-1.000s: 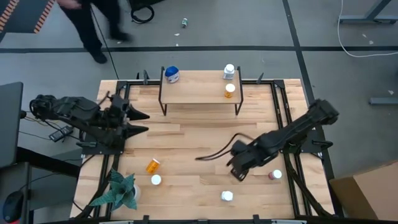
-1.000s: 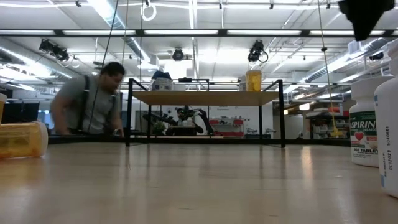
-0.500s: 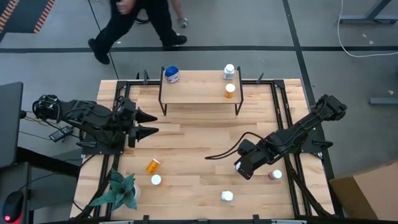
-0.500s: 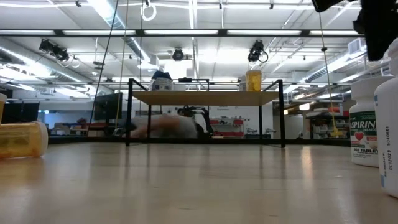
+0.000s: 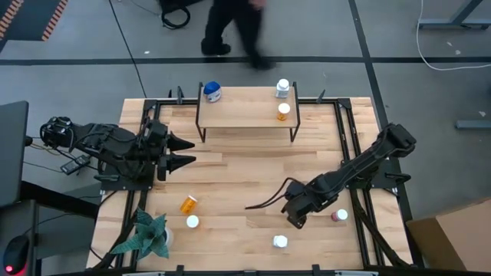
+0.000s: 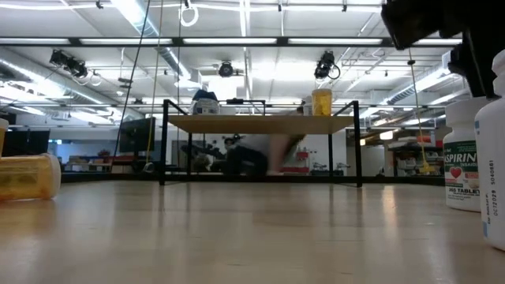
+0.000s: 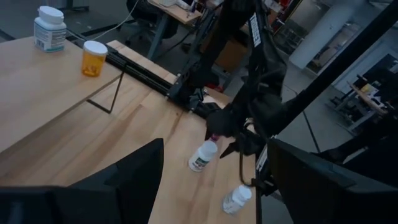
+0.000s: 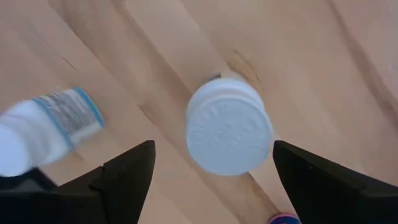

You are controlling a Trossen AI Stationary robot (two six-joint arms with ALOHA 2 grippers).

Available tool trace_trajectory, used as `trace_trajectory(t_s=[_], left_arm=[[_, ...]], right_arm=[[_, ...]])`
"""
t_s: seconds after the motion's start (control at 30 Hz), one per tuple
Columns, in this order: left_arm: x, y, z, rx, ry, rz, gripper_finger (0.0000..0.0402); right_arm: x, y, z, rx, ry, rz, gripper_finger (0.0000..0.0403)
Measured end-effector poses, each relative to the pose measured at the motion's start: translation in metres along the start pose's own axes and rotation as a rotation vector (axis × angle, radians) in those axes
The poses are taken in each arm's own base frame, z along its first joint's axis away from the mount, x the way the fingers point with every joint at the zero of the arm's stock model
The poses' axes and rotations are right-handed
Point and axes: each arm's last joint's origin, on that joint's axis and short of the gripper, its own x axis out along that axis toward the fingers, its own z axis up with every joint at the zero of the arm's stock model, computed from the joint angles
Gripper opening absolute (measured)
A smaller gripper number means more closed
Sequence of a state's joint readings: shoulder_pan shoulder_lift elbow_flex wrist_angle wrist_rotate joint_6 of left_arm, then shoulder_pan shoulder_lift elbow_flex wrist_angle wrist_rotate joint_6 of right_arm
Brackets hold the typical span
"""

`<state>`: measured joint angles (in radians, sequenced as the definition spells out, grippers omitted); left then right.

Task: Pick and place medicine bottles onto shelf by color
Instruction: Put the top white medicine bottle on the shelf

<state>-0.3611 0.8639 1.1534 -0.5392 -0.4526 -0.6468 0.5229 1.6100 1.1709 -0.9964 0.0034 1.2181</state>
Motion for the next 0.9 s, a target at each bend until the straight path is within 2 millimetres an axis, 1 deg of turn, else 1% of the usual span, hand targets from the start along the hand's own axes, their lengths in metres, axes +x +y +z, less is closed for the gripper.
trace_trajectory(t_s=[0.07, 0.13, 0.4, 0.53, 0.67, 0.9], left_arm=[[0.0, 0.0, 0.0, -0.002, 0.0, 0.0, 0.0291], [-0.0001, -0.0003, -0.0002, -0.01, 0.002, -0.004, 0.0291], [-0.0008, -0.0022, -0.0016, -0.019, 0.021, -0.031, 0.0291], [-0.0017, -0.0039, -0.0029, -0.016, 0.029, -0.042, 0.0291], [-0.0026, -0.0051, -0.0044, -0.011, 0.04, -0.05, 0.0291], [-0.0031, -0.0055, -0.0054, -0.007, 0.048, -0.052, 0.0291]], right_arm=[[0.0075, 0.0012, 0.0016, -0.008, 0.021, -0.023, 0.0334], [0.0102, 0.0017, 0.0023, -0.004, 0.023, -0.031, 0.0334], [0.0114, 0.0002, 0.0088, 0.061, -0.002, -0.038, 0.0333], [0.0115, 0.0004, 0.0095, 0.064, 0.001, -0.032, 0.0324], [0.0115, 0.0022, 0.0101, 0.065, 0.012, -0.008, 0.0299], [0.0115, 0.0027, 0.0088, 0.065, 0.05, 0.006, 0.0227]])
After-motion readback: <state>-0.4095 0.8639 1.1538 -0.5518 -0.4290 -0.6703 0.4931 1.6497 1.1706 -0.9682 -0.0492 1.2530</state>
